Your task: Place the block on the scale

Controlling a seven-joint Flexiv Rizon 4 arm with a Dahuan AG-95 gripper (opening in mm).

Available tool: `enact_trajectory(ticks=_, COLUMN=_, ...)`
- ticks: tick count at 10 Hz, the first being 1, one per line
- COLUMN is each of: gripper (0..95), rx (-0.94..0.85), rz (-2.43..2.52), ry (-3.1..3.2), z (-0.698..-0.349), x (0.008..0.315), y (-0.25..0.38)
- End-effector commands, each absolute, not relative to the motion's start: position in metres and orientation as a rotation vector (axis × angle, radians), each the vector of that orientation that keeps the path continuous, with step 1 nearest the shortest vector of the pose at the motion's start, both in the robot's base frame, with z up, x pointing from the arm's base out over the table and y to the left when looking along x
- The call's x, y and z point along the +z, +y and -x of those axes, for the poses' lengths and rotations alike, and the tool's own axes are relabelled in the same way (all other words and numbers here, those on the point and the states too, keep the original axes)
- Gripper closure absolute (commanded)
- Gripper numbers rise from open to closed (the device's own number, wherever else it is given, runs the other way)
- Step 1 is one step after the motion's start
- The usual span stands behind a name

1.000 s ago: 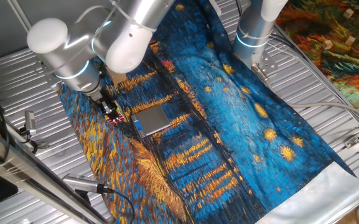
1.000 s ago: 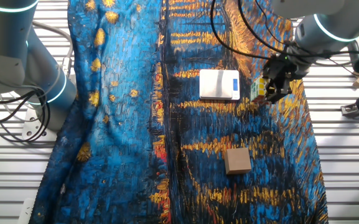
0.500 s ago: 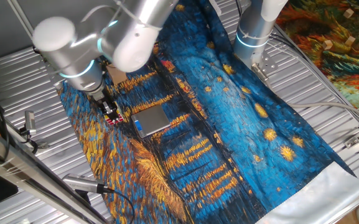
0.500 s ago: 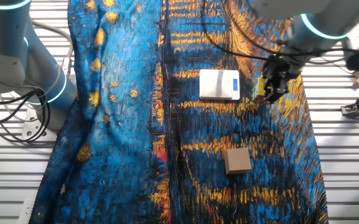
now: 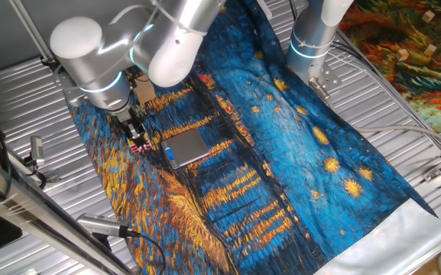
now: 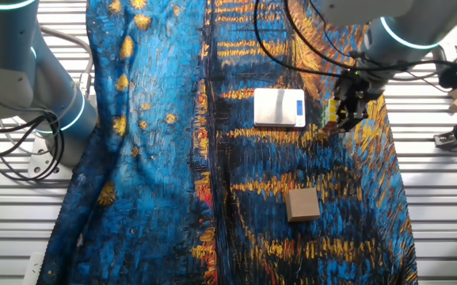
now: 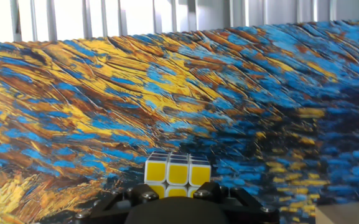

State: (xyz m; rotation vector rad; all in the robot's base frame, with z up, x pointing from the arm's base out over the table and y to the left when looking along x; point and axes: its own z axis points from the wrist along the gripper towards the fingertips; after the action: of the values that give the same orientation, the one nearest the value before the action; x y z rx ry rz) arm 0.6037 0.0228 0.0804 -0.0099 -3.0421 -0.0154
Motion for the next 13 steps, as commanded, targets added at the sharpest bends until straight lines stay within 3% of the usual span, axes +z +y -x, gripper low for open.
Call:
enact_trajectory(ticks=1, gripper=95.0, rx=-0.015, rz=0.007, ry=-3.044, z=-0.602, x=0.081, y=0.022)
enact_trajectory(ticks=7, gripper=95.0, rx=-0.026, rz=-0.005, ry=-2.992, z=-0.579, x=0.086, y=0.030)
enact_trajectory(ticks=13, gripper=95.0, rx=-0.035, rz=0.058, ry=-2.985, z=-0.536, x=0.069, y=0.069)
